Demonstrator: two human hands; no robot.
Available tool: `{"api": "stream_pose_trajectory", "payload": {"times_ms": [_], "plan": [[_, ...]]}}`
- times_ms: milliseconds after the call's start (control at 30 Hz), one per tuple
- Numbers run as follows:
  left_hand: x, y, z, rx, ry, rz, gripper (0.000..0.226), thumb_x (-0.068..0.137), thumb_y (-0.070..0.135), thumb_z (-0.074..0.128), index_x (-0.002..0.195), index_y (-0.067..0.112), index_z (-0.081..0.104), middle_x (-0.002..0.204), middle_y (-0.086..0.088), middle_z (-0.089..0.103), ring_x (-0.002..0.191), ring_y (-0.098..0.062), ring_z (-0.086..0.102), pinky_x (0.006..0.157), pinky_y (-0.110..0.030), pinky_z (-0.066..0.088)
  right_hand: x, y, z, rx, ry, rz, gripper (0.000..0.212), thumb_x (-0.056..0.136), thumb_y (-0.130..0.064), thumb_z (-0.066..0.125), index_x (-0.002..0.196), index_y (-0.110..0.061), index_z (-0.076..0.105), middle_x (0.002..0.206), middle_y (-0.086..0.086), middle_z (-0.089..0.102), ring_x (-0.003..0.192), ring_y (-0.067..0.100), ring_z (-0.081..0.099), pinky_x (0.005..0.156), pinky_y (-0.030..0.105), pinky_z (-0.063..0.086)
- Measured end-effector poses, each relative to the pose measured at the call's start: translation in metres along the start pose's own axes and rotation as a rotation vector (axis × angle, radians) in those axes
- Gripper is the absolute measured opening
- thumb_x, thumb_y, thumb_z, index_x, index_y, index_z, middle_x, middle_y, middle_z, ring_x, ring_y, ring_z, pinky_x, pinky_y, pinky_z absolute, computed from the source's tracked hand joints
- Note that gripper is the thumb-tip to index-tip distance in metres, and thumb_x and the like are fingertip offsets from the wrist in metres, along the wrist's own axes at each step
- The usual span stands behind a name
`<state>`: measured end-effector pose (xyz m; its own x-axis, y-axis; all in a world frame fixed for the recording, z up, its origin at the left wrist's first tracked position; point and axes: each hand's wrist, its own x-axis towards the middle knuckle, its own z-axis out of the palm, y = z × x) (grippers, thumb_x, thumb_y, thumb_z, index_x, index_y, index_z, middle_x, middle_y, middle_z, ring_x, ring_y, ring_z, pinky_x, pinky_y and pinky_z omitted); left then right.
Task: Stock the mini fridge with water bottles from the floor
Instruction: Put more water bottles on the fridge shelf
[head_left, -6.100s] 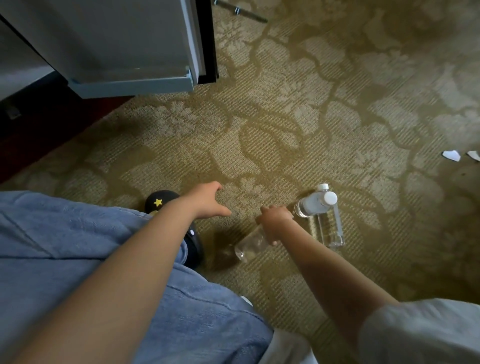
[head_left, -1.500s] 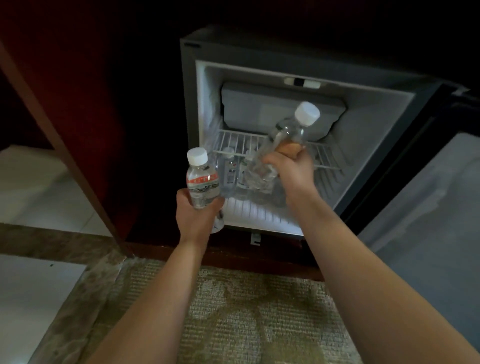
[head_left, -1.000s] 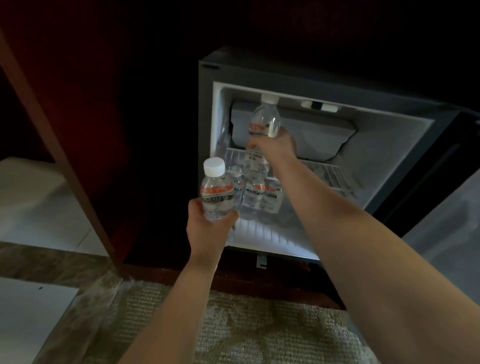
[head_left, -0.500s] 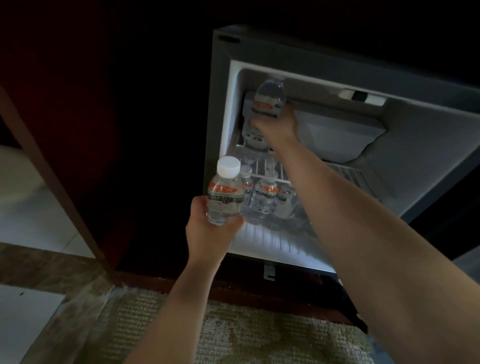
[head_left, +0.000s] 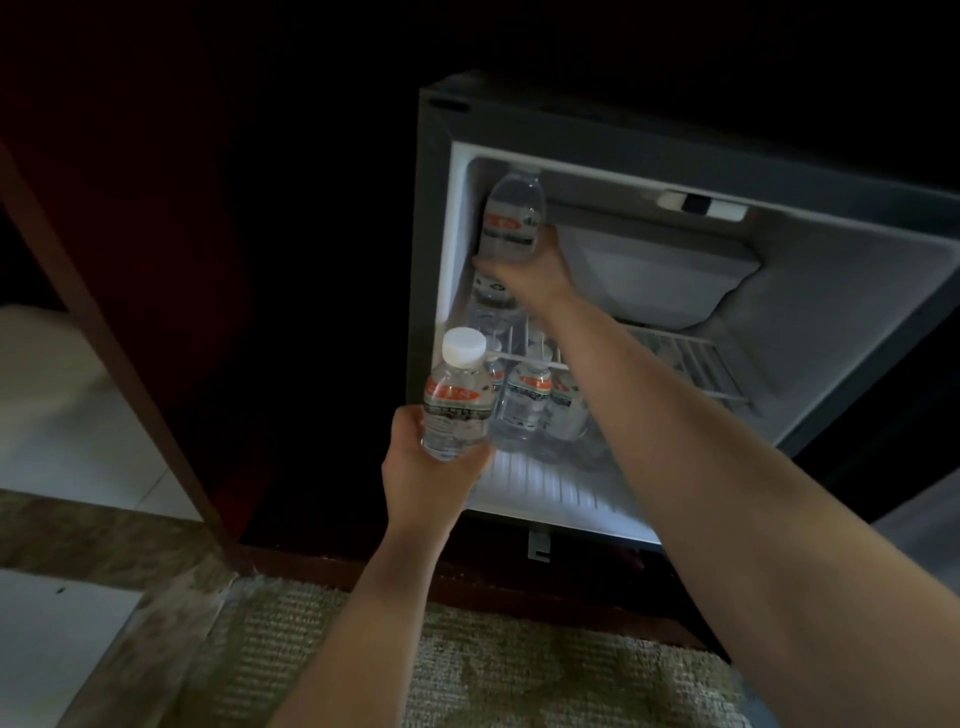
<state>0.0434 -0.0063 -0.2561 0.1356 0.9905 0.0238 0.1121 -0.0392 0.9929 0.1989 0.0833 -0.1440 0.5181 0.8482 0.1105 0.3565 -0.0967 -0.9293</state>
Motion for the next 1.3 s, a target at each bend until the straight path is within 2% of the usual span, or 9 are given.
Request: {"api": "stream_pose_trajectory", "payload": {"times_ms": [133,300,400,567,800,1000,1100,1200,1300], "plan": [[-0.002,0.005,0.003,0.019,-0.024,-0.005,0.050,0.069,0.016,0.081,0.107,0.018,0.048,0.089,0.009,0.060,0.077,-0.001,0.059,0.059,-0.014,0.044,-0.017,0.014,-0.011,-0.015,0.037,0.092,0.079,0.080,-0.039,0.071,0.144,-0.015,0.031,0.135,0.008,0.052,0.119,0.024,0.054,0.101,0.042,0.046],[-0.003,0.018,0.010,0.003,-0.025,-0.035,0.050,0.066,0.017,0.080,0.103,0.028,0.048,0.084,0.014,0.062,0.077,0.001,0.061,0.059,-0.014,0.042,-0.089,0.066,-0.041,0.151,0.396,-0.119,0.027,0.088,-0.001,0.056,0.112,-0.013,0.058,0.088,-0.005,0.058,0.077,-0.001,0.056,0.063,0.007,0.041],[-0.005,0.025,0.014,0.007,-0.023,-0.050,0.047,0.065,0.021,0.080,0.104,0.027,0.055,0.088,0.012,0.066,0.082,-0.002,0.064,0.068,-0.019,0.049,-0.123,0.102,-0.052,0.025,0.178,0.000,0.031,0.085,0.003,0.058,0.100,-0.025,0.060,0.091,-0.010,0.060,0.087,0.007,0.059,0.072,0.015,0.044],[-0.009,0.051,0.019,0.038,-0.010,0.040,0.047,0.063,0.031,0.083,0.101,0.027,0.055,0.088,0.014,0.065,0.080,0.002,0.061,0.068,-0.013,0.044,-0.146,0.113,-0.064,-0.053,-0.533,0.154,0.074,0.078,0.002,0.073,0.132,-0.034,0.037,0.133,-0.002,0.047,0.130,0.014,0.042,0.105,0.031,0.037],[-0.022,0.072,0.034,0.079,-0.142,0.092,0.047,0.064,0.025,0.083,0.099,0.026,0.052,0.082,0.017,0.060,0.076,0.010,0.055,0.062,-0.009,0.040,-0.156,0.112,-0.041,0.034,-0.161,-0.104,0.054,0.073,-0.011,0.081,0.114,-0.028,0.049,0.112,-0.013,0.061,0.108,0.003,0.059,0.096,0.031,0.048],[-0.028,0.075,0.041,0.129,-0.171,0.121,0.051,0.064,0.033,0.083,0.104,0.025,0.052,0.097,0.009,0.065,0.094,-0.008,0.063,0.083,-0.027,0.051,-0.164,0.102,-0.047,0.075,-0.112,-0.269,0.067,0.073,0.007,0.076,0.120,-0.025,0.039,0.118,-0.012,0.054,0.110,-0.009,0.056,0.089,0.014,0.046],[-0.029,0.079,0.041,0.121,-0.232,0.139,0.042,0.068,0.034,0.081,0.099,0.028,0.053,0.096,0.010,0.066,0.087,-0.002,0.062,0.073,-0.016,0.046,-0.167,0.099,-0.046,0.029,-0.153,-0.289,0.072,0.076,0.003,0.075,0.129,-0.013,0.030,0.122,-0.012,0.050,0.112,-0.012,0.053,0.090,0.010,0.044],[-0.024,0.074,0.035,0.076,-0.321,0.086,0.043,0.071,0.041,0.077,0.104,0.028,0.054,0.097,0.013,0.065,0.089,0.001,0.061,0.077,-0.016,0.046,-0.165,0.097,-0.051,0.063,-0.181,-0.191,0.068,0.076,0.001,0.076,0.122,-0.029,0.036,0.117,-0.012,0.056,0.107,-0.004,0.059,0.089,0.024,0.053],[-0.017,0.066,0.026,0.008,-0.309,-0.020,0.074,0.066,0.059,0.071,0.129,0.026,0.049,0.127,0.009,0.057,0.115,-0.010,0.055,0.099,-0.036,0.047,-0.155,0.092,-0.059,0.098,-0.213,-0.089,0.060,0.076,-0.001,0.076,0.114,-0.036,0.046,0.111,-0.004,0.064,0.101,0.014,0.066,0.085,0.034,0.056]]}}
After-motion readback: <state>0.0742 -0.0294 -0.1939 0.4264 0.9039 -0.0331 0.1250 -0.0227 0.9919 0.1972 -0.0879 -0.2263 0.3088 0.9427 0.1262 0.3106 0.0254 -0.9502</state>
